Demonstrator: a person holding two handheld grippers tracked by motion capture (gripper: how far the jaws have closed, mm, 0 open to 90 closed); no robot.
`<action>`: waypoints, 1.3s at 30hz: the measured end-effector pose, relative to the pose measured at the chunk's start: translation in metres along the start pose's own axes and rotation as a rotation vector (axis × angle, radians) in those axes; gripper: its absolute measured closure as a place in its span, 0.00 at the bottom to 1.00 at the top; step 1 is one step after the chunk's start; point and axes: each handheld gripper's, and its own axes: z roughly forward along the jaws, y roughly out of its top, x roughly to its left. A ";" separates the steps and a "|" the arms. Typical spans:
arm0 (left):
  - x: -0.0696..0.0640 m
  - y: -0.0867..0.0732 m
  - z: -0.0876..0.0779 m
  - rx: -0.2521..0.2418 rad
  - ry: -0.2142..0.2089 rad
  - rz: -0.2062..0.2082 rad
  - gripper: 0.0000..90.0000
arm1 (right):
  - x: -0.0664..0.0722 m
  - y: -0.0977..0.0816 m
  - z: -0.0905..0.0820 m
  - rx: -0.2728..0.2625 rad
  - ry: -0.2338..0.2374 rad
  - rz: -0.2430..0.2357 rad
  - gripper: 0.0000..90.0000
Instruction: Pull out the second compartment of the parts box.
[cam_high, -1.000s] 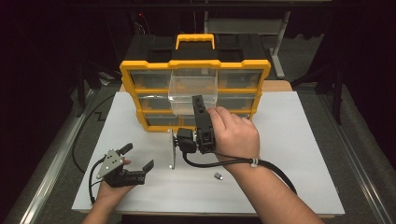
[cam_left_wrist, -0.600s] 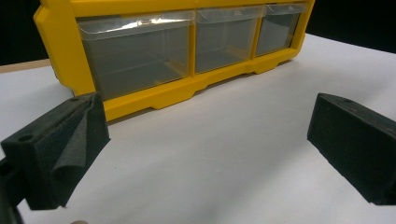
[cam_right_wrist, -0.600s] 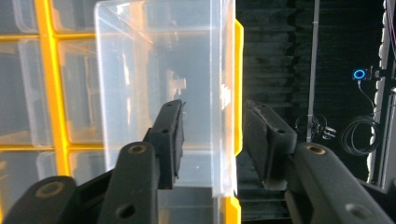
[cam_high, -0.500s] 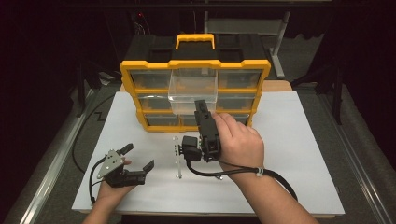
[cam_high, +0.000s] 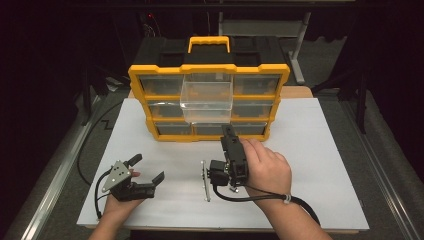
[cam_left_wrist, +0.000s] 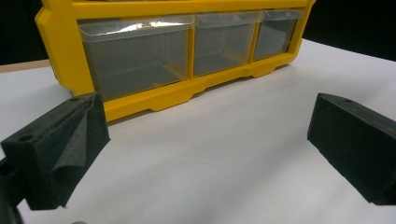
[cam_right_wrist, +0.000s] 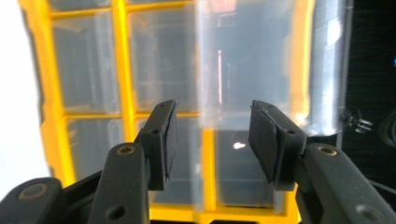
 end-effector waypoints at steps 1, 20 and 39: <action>0.000 0.000 0.000 0.005 0.000 0.005 0.00 | 0.004 -0.002 0.001 -0.002 0.005 0.002 0.58; 0.001 -0.002 0.001 0.005 0.009 0.007 0.00 | 0.079 -0.041 0.019 0.059 0.115 0.010 0.53; -0.001 -0.001 0.002 0.021 0.006 0.021 0.00 | 0.127 -0.099 0.011 0.159 0.235 0.050 0.51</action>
